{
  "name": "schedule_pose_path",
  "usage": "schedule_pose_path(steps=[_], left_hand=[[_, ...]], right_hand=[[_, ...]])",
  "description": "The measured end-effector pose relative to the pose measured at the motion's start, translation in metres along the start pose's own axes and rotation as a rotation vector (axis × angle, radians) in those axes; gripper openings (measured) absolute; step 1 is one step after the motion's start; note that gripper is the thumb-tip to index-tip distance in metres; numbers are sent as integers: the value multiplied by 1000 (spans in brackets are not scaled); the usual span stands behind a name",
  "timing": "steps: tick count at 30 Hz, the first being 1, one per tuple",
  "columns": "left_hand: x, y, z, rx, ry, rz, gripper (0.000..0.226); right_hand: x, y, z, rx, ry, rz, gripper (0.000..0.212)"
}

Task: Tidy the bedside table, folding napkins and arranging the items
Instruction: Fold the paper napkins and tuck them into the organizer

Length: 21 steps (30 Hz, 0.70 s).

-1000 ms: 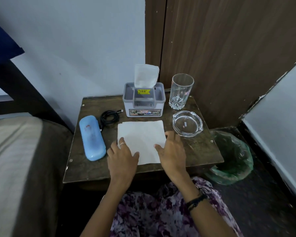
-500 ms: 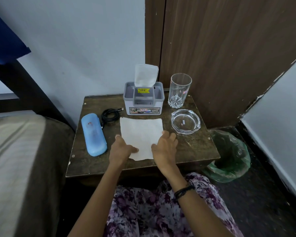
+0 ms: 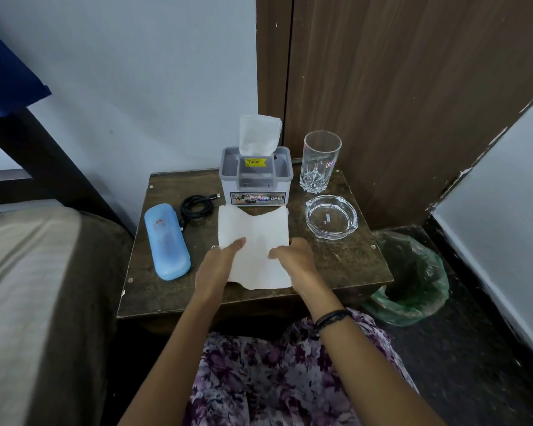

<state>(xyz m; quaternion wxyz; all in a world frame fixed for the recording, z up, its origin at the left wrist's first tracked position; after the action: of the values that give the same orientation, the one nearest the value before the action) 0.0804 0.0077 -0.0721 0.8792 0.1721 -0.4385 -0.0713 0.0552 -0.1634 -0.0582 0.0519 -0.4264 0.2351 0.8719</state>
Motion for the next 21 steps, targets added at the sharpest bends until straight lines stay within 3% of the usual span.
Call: schedule_pose_path(steps=[5,9,11,15,19,21], left_hand=[[2,5,8,45,-100,-8,40],[17,1,23,92,-245,-88,29],[27,-8,37,78,-353,-95,12],[38,-32,58,45,-555,-247,15],[37,-36,63,106,-566,-289,18],[37,-32,62,146,-550,-265,16]], right_hand=[[1,-3,-4,-30,-41,-106,36],[1,0,-4,-56,-10,-112,15],[1,0,-3,-67,12,-113,16],[-1,1,0,-39,57,-171,21],[-6,7,5,44,226,-169,46],[-6,6,7,60,283,-99,43]])
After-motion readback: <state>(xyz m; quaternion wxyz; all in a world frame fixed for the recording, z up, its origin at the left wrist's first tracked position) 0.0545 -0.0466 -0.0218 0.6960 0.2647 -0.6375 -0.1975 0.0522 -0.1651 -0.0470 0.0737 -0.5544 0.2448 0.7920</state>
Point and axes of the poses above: each hand's wrist, its own z-axis away from the middle knuckle, its own y-axis out of the back of the hand, x = y × z, the point moved 8 cm from there along -z, towards the middle knuckle, and after that the axes turned 5 degrees about x, right-handed, at the moved point
